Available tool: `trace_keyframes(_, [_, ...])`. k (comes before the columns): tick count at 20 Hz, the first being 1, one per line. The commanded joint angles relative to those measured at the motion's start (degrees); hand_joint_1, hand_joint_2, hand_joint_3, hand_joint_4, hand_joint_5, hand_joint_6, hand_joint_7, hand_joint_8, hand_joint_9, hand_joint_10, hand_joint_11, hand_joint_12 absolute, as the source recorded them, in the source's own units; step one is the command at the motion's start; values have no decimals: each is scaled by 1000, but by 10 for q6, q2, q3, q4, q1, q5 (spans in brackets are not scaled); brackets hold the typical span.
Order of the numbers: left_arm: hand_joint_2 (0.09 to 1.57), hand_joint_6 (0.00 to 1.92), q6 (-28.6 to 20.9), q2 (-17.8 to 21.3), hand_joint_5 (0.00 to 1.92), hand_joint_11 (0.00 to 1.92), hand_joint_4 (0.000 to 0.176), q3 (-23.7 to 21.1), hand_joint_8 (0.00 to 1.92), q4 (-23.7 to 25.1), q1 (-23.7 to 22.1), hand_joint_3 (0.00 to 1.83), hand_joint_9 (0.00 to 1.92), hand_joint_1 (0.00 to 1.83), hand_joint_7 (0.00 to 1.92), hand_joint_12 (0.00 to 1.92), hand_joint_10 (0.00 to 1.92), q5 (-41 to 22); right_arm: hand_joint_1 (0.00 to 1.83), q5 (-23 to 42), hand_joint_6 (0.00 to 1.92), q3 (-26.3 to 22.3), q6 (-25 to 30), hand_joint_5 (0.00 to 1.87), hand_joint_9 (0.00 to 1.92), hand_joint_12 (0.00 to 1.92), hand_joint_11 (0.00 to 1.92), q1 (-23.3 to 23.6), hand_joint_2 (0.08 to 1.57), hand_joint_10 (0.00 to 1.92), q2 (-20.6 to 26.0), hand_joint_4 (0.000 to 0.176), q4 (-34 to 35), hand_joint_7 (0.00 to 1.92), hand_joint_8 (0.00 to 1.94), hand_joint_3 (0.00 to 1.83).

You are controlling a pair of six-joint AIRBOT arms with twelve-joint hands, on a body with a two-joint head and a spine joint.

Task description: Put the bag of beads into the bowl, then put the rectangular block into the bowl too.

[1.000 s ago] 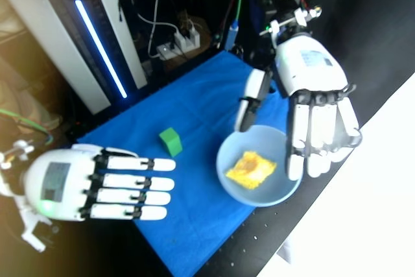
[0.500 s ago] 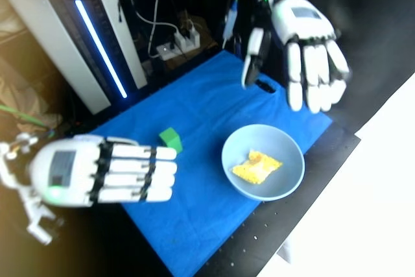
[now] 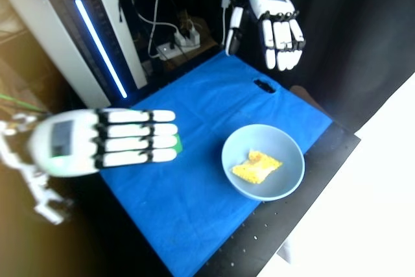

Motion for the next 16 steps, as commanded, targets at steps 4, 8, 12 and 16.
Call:
trace_keyframes(4, [900,0,-6,-12,164,0,38,1,0,-11,4,5,276,786,249,1005,0,-84,677,5,11,28,1,290,169,55,173,27,1114,0,-38,100,3,208,0,0])
trace_keyframes(8, [907,3,-7,-12,187,0,13,1,6,-22,11,5,326,773,269,1139,16,-90,861,-22,11,45,1,381,200,259,140,35,1097,14,-63,100,-6,247,8,0])
trace_keyframes(12, [900,1,-9,-17,189,0,18,3,0,-25,13,1,328,776,249,1150,12,-89,855,-31,4,51,1,463,337,900,0,35,1113,14,-74,72,-6,378,12,1])
trace_keyframes(16, [908,1,-14,-22,191,0,49,6,1,-25,14,3,360,790,253,1230,12,-85,1021,-35,3,54,1,650,643,1018,175,35,1108,29,-77,0,-7,684,16,0])
